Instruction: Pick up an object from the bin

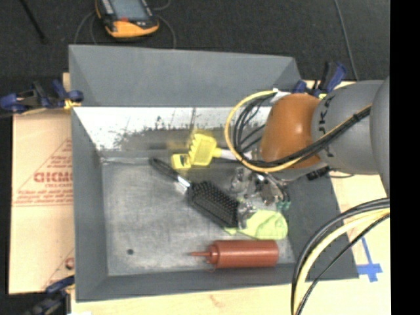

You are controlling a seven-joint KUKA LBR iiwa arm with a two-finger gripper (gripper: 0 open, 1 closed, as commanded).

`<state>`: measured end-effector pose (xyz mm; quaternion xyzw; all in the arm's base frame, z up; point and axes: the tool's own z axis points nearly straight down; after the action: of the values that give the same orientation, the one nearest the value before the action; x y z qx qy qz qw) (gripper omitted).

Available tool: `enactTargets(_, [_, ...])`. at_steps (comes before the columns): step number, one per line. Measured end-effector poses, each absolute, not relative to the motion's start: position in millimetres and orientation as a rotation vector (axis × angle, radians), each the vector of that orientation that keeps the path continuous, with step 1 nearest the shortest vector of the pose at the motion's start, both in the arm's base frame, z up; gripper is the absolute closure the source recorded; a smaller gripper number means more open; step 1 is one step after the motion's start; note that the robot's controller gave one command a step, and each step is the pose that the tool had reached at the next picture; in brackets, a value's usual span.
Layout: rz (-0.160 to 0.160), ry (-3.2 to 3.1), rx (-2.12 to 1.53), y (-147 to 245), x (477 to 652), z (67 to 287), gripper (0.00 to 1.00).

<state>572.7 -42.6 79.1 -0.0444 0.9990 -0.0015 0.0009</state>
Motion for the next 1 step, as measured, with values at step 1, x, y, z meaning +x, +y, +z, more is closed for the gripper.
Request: enactTargets(1, [-0.004,3.139,-0.127,-42.1,568.1,114.5,1.0])
